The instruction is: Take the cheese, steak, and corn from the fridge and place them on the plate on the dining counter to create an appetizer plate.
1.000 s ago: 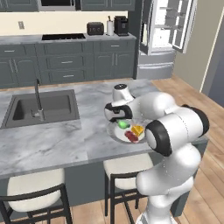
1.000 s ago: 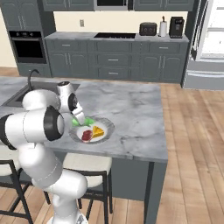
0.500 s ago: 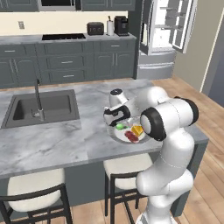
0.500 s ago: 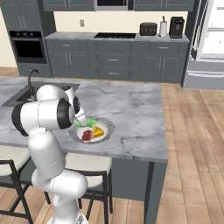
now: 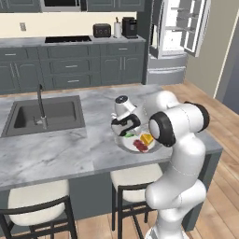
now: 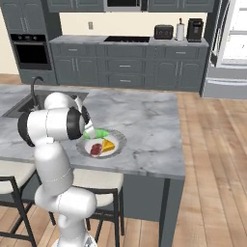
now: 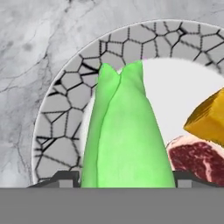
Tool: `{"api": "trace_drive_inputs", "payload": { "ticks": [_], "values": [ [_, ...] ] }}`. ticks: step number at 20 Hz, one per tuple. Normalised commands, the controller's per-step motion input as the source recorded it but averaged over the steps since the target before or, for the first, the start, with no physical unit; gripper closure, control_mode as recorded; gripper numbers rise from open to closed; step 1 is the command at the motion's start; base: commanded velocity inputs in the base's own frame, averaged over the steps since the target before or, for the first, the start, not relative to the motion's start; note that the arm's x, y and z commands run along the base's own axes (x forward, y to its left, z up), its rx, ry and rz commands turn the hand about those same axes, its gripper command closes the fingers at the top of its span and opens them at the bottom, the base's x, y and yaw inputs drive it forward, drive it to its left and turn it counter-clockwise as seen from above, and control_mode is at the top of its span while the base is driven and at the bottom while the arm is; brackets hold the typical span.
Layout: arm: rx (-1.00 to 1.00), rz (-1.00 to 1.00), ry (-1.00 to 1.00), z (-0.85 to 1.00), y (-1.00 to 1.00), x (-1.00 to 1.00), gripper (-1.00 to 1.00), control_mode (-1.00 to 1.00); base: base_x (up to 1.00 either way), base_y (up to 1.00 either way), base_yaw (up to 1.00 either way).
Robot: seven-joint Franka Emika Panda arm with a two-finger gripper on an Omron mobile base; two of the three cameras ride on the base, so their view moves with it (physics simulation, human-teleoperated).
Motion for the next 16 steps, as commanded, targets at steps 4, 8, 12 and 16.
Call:
{"api": "trace_drive_inputs", "payload": {
  "ticks": [4,8,12,16],
  "values": [
    [0.00,-0.02,0.05,0.12,-0.38,-0.09,-1.00,-1.00,0.00,0.00,0.00],
    [0.00,0.00,0.02,0.21,-0.14,-0.06,-1.00,-1.00,0.00,0.00,0.00],
    [0.00,0.00,0.00,0.56,-0.02,-0.39,-1.00,-1.00,0.00,0.00,0.00],
    [0.00,0.00,0.01,0.74,0.00,-0.91,-1.00,-1.00,0.00,0.00,0.00]
  ]
}}
